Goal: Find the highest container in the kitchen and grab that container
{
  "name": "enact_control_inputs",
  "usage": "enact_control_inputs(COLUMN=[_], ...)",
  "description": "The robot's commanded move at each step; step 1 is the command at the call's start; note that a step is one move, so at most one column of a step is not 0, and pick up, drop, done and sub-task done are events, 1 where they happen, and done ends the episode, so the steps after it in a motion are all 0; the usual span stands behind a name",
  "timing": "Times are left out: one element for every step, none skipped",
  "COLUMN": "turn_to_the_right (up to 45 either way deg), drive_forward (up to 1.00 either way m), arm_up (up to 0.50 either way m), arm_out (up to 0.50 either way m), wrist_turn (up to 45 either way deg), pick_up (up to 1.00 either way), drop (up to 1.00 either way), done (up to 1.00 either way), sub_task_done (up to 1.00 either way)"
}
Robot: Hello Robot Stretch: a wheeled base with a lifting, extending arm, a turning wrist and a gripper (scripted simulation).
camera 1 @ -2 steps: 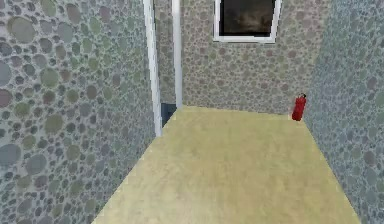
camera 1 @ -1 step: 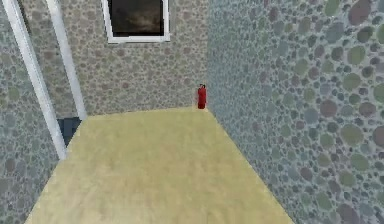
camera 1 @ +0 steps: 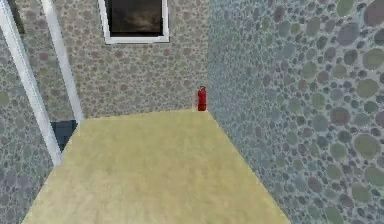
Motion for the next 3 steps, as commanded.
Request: enact_control_inputs(turn_to_the_right=[-18.0,0.0,0.0], drive_forward=[0.0,1.0,1.0], arm_up=[0.0,0.0,0.0], arm_out=[0.0,0.0,0.0], wrist_turn=[0.0,0.0,0.0], pick_up=[0.0,0.0,0.0], drop=[0.0,0.0,0.0], done=[0.0,0.0,0.0], sub_task_done=[0.0,0.0,0.0])
